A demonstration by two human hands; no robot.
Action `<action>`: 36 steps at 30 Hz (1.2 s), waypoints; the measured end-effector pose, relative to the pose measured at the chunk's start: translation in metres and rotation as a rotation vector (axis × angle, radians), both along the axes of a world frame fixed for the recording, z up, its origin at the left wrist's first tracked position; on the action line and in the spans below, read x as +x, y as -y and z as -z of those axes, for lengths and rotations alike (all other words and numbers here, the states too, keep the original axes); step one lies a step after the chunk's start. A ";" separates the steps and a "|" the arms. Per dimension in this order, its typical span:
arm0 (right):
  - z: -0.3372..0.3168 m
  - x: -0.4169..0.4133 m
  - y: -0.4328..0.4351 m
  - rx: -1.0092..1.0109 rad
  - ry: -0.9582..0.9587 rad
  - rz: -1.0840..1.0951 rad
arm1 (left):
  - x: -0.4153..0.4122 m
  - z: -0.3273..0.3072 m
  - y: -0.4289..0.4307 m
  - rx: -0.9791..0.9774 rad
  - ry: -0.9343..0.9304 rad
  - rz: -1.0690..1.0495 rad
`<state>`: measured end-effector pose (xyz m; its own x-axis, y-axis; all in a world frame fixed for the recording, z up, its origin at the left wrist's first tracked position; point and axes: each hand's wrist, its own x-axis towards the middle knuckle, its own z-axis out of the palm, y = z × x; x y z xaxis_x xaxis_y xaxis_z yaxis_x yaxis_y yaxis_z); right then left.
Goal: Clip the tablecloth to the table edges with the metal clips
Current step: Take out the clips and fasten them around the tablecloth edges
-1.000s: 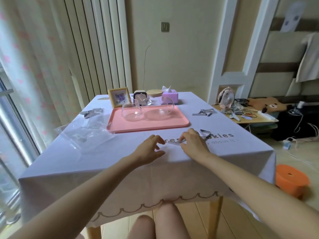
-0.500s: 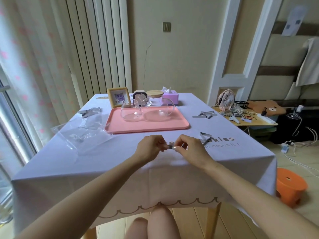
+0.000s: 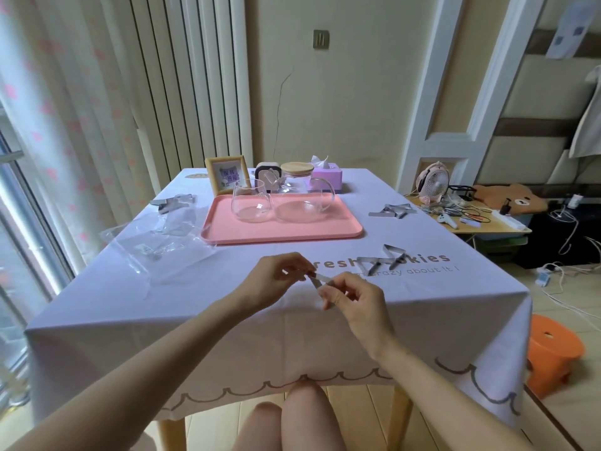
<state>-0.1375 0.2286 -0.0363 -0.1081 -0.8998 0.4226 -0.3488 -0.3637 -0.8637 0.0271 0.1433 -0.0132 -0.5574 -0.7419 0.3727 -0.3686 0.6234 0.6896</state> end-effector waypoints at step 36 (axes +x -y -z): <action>0.062 0.048 -0.029 0.060 0.313 0.237 | 0.007 0.049 -0.008 -0.465 0.257 -0.007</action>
<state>-0.0892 0.2580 -0.0983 -0.4307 -0.8569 0.2834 -0.1336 -0.2500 -0.9590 0.0341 0.1517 -0.0622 -0.6695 -0.5349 0.5155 -0.4944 0.8387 0.2281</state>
